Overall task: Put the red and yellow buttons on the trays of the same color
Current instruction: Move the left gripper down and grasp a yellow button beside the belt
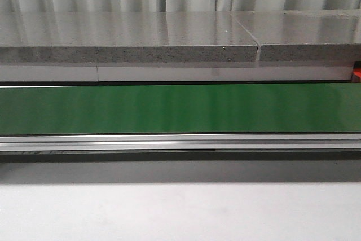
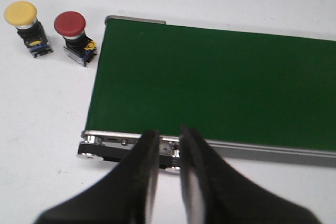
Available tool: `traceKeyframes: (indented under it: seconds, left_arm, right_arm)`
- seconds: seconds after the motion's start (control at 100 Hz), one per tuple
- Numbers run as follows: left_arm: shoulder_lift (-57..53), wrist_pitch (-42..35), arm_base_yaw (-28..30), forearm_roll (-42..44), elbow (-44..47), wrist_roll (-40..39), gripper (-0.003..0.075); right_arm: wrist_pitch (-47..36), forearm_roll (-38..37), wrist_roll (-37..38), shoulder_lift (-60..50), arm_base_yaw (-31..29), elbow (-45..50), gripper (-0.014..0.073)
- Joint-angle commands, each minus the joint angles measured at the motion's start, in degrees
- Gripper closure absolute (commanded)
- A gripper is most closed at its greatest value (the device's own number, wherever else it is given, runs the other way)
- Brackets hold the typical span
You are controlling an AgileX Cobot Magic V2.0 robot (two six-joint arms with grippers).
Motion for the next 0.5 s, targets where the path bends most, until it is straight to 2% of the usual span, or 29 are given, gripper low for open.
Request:
traceKeyframes:
  seconds: [0.0,0.07,0.12,0.3,0.49]
  left_arm:
    - [1.7,-5.0,0.6,0.0,-3.3,-0.7,0.0389]
    - [3.4,-5.9,1.0,0.0,-4.7,-0.7,0.025]
    - [4.9,-5.8,1.8,0.0,-6.0,-1.5,0.0201]
    - [11.8,-3.0,7.1,-1.0,-12.3,-3.4,0.0213]
    - [21.0,4.0,13.5,-3.8,-19.8,-3.4,0.022]
  right_arm:
    - [-3.7,-0.1,-0.4,0.4,0.0,-1.3,0.0661]
    - [-3.7,-0.1,-0.4,0.4,0.0,-1.3,0.0661]
    - [-3.8,-0.1,-0.4,0.4,0.0,-1.3,0.0661]
    - [-3.8,-0.1,-0.4,0.4,0.0,-1.3,0.0661]
    - [-3.8,-0.1,-0.4,0.4,0.0,-1.3,0.0661]
